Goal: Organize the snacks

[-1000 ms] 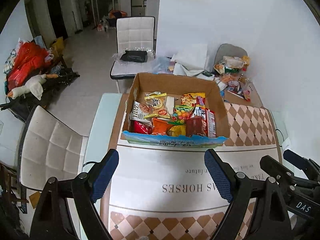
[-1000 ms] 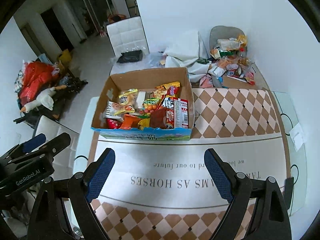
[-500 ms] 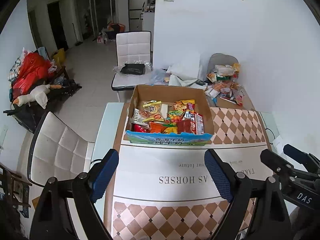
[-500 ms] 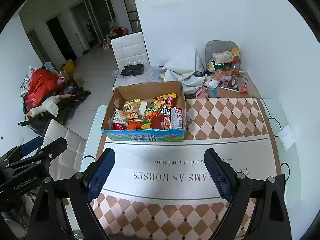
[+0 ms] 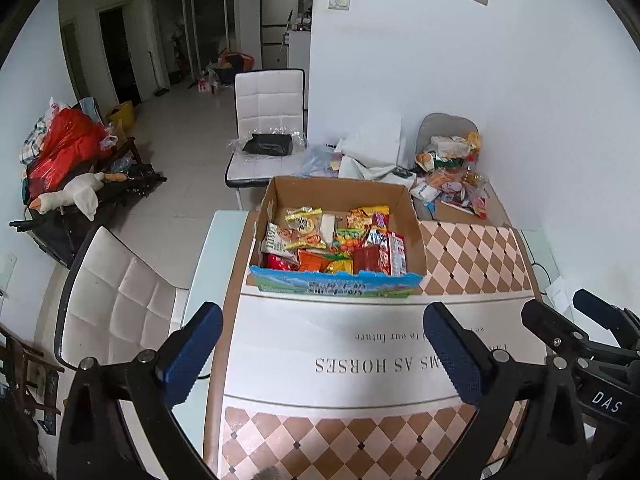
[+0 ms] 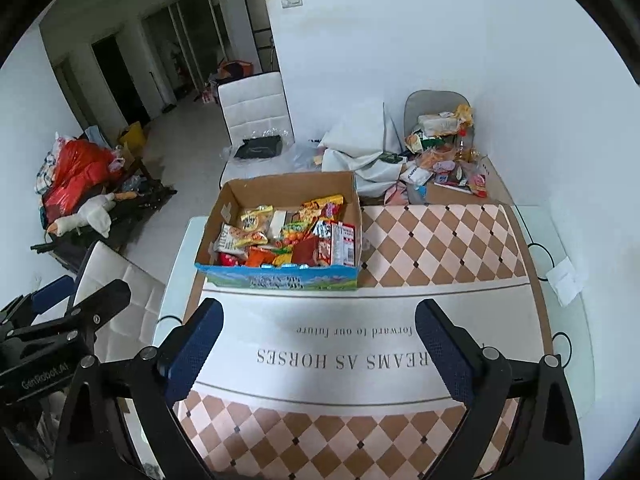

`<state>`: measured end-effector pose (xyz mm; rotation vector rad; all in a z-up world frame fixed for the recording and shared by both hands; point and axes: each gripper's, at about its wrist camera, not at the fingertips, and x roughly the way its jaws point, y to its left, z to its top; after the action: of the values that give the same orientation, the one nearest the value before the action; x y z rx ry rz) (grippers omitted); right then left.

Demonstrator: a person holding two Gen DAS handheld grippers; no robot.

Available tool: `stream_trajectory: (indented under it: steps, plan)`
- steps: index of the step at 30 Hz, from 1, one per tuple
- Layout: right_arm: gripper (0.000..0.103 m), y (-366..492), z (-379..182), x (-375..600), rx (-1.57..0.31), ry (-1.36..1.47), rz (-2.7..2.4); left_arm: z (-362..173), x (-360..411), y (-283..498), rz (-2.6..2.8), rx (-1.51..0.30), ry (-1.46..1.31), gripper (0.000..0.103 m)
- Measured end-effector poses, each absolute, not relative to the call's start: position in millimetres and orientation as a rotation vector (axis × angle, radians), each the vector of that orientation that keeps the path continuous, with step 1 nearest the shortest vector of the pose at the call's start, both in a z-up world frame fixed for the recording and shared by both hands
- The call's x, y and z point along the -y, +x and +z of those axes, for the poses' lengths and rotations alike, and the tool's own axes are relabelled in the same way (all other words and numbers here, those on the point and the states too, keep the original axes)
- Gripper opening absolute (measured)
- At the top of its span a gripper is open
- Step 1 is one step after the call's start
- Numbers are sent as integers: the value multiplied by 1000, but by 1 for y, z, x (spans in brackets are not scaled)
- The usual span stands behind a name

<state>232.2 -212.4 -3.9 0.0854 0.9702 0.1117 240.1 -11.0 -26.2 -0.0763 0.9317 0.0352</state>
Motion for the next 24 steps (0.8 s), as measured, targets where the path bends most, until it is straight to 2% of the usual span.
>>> stream_trajectory:
  steps: [24]
  plan:
    - [100,300,-25,198,-920,31,25,-50,-3,291,135,-898,0,103]
